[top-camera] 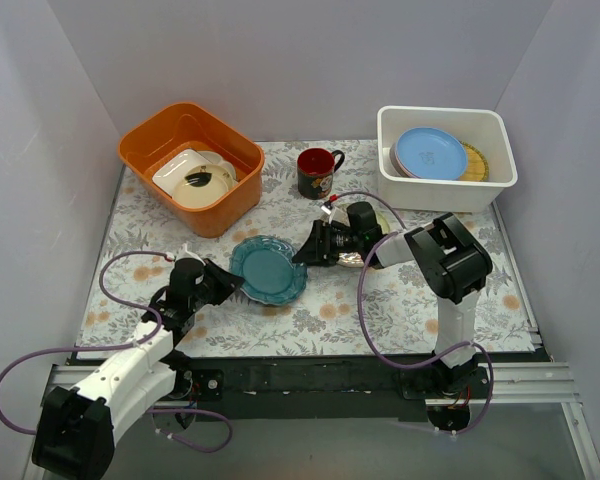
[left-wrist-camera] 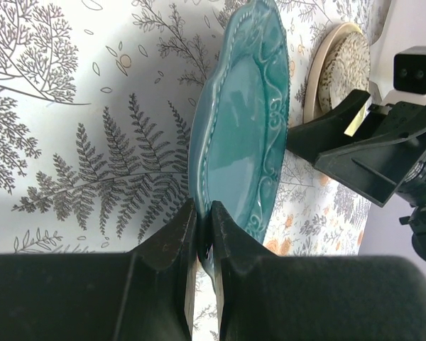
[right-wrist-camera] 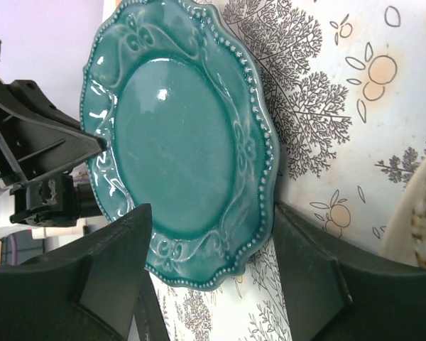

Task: Place the plates into the plastic bin on the countertop
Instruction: Pick up the plate at the center of the board.

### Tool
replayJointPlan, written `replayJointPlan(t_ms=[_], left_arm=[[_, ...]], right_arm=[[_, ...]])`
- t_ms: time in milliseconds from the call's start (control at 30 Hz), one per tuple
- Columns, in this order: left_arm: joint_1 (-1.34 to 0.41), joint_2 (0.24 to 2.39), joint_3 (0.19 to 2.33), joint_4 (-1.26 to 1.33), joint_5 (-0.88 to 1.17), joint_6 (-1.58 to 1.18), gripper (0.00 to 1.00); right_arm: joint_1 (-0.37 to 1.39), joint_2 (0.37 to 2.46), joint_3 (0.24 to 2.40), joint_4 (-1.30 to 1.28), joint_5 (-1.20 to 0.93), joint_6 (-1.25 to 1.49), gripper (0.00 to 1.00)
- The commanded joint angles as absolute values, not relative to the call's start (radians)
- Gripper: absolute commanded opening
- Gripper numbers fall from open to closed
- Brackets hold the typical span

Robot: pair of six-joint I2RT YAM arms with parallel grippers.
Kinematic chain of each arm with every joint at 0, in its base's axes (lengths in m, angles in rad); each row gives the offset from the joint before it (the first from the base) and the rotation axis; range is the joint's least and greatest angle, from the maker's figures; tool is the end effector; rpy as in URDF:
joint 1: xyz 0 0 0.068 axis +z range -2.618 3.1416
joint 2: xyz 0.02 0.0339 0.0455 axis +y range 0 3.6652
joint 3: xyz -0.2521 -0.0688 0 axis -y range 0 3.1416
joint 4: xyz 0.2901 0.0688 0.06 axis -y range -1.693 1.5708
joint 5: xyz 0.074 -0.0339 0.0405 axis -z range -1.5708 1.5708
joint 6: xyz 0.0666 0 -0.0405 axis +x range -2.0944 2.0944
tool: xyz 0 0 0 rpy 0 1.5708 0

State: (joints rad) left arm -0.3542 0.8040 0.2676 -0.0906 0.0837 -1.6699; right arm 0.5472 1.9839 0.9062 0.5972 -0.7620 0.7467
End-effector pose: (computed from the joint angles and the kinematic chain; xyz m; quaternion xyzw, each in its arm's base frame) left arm 0.2220 -0.0880 0.1160 -0.5291 0.7158 -0.4049 0.2092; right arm 0.3345 0.2576 0.0608 -0.1128 0.8090 0.5438 0.1924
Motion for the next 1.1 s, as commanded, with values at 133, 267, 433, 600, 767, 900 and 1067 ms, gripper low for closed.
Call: replayJointPlan(t_ms=[133, 267, 433, 600, 767, 900, 1067], left_arm=[[-0.367, 0.815, 0.17, 0.23, 0.267, -1.649, 0.0], [-0.367, 0.816, 0.141, 0.317, 0.31, -1.631, 0.0], [-0.367, 0.827, 0.144, 0.385, 0.353, -1.609, 0.0], [-0.367, 0.856, 0.137, 0.472, 0.405, -1.597, 0.0], [-0.367, 0.885, 0.112, 0.531, 0.42, -1.6, 0.0], [-0.367, 0.888, 0.124, 0.476, 0.394, -1.589, 0.0], [-0.367, 0.877, 0.133, 0.445, 0.377, -1.58, 0.0]], right_arm=[[0.591, 2.014, 0.844, 1.032, -0.979, 1.002, 0.61], [0.6, 2.005, 0.847, 1.048, -0.989, 1.011, 0.6], [0.612, 1.988, 0.864, 0.973, -0.986, 0.967, 0.61], [0.626, 1.967, 0.9, 0.841, -0.977, 0.881, 0.61], [0.63, 1.959, 0.904, 0.833, -0.985, 0.874, 0.57], [0.63, 1.954, 0.9, 0.833, -0.982, 0.879, 0.42], [0.63, 1.954, 0.905, 0.836, -0.985, 0.884, 0.21]])
